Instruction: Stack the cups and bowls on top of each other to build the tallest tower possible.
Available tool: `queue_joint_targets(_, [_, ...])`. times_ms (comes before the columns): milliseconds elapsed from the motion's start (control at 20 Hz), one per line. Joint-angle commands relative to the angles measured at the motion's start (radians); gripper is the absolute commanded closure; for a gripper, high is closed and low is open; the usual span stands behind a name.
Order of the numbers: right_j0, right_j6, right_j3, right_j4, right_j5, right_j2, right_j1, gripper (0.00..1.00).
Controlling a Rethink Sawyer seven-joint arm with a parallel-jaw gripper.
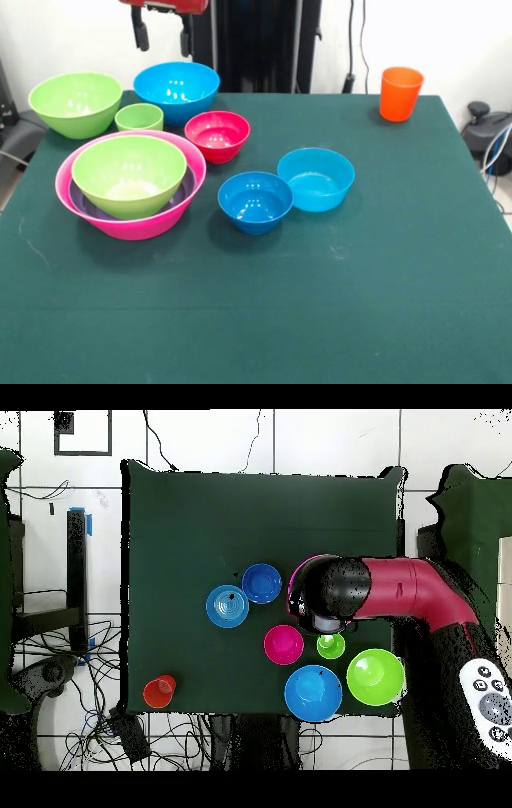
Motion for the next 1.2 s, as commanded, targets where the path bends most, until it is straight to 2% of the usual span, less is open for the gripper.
queue_joint_targets(50, [0.033, 0.14, 0.105, 0.018, -0.115, -0.07, 0.022, 0.0])
queue_joint_targets(400, [0.063, 0.13, 0.056, -0.017, -0.146, -0.102, 0.104, 0.0])
queue_joint_targets(550, [0.076, 0.126, 0.028, -0.012, -0.158, -0.113, 0.136, 0.0])
queue_joint_targets(650, [0.092, 0.153, 0.013, -0.016, -0.192, -0.125, 0.155, 0.0])
queue_joint_targets(750, [0.101, 0.15, 0.001, -0.01, -0.174, -0.133, 0.171, 0.0])
queue_joint_targets(800, [0.1, 0.078, -0.019, 0.005, -0.064, -0.121, 0.192, 0.0])
queue_joint_targets(950, [0.111, 0.068, -0.039, 0.002, -0.087, -0.126, 0.212, 0.0])
queue_joint_targets(1200, [0.137, 0.105, -0.043, 0.007, -0.114, -0.153, 0.225, 0.0])
